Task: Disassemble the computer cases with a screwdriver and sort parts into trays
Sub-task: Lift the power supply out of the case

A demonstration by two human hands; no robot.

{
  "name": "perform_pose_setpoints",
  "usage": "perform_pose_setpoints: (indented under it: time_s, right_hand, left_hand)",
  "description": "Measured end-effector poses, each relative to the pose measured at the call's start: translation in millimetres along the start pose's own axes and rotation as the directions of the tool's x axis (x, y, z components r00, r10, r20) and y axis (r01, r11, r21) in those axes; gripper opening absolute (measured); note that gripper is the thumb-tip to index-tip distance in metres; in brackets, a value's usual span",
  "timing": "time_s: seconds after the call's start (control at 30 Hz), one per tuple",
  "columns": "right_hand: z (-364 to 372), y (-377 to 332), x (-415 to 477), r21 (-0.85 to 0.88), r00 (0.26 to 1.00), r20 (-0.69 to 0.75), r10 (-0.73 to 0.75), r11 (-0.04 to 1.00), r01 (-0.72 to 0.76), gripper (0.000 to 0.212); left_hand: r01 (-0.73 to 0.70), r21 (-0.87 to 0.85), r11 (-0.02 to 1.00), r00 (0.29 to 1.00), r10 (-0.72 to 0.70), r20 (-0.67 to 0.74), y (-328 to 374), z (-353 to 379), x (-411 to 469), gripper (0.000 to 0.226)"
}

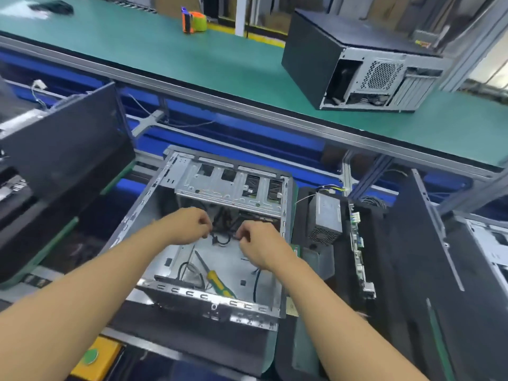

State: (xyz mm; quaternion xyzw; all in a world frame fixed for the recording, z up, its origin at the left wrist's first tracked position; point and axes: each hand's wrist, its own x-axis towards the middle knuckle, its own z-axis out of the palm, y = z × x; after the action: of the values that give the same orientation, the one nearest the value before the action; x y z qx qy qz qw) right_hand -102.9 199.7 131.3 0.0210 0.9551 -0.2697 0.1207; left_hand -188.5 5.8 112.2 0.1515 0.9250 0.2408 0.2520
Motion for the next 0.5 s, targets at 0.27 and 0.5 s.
perform_pose_setpoints:
  time_s: [0.27,0.5]
  right_hand:
    - [73.7,-2.5,41.4,-0.435,0.816,0.488,0.311,0.897,-0.082,0.044]
    - [110.3,-0.1,46.1,-0.557,0.820,0.453,0.348,0.829,-0.044,0.026]
  left_hand:
    - [-0.083,0.244,0.966,0.984,0.041,0.171,-62.8,4.8,-3.0,0.021]
    - [-0.241,0.077,0.968,0.929,0.207,0.308,-69.1,11.2,-15.4,0.020]
